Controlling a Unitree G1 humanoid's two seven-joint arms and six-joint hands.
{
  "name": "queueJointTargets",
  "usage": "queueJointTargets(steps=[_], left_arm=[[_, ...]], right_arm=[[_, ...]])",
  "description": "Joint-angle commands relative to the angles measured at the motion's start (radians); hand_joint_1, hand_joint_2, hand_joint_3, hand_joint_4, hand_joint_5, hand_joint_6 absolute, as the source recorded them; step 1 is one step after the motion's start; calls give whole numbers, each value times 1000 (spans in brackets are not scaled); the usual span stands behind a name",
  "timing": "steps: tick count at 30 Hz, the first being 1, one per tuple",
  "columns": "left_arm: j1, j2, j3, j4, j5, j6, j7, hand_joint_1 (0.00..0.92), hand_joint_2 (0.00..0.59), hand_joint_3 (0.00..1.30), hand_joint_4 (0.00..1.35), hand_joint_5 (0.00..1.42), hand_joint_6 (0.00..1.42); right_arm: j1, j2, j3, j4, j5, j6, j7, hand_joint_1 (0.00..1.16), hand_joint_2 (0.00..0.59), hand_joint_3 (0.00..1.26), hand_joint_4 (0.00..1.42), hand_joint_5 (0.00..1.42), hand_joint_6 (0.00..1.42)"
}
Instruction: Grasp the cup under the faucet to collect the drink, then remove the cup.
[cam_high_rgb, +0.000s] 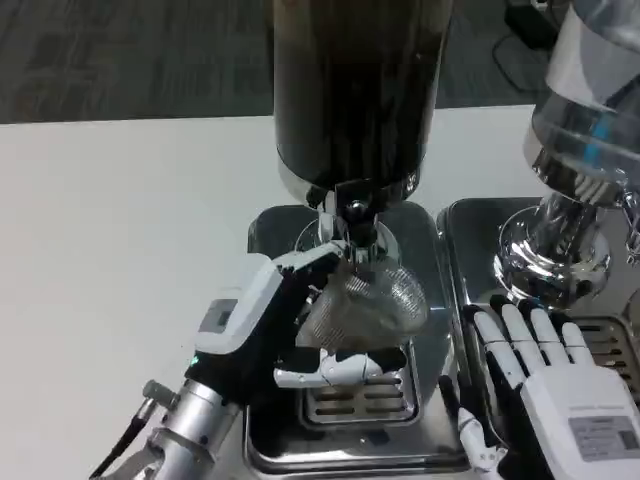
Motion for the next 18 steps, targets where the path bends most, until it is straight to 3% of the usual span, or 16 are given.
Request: queueJointTargets(steps=[1, 8, 18], left_arm=[[-35, -14, -19, 17, 8, 9, 25, 444, 172, 380, 451, 681, 413], [-49, -22, -46, 56, 0, 43, 5, 407, 157, 346, 413, 632, 376], [-34, 16, -113, 59, 40, 66, 31, 350, 135, 291, 346, 582, 316]], right_arm=[[-1, 6, -6, -17, -7, 9, -1, 39, 521, 74, 0, 0, 0], [-4, 25, -18, -18, 8, 27, -10, 39, 521, 74, 0, 0, 0], [-19, 24, -13, -5, 2, 13, -1, 39, 521, 74, 0, 0, 0]])
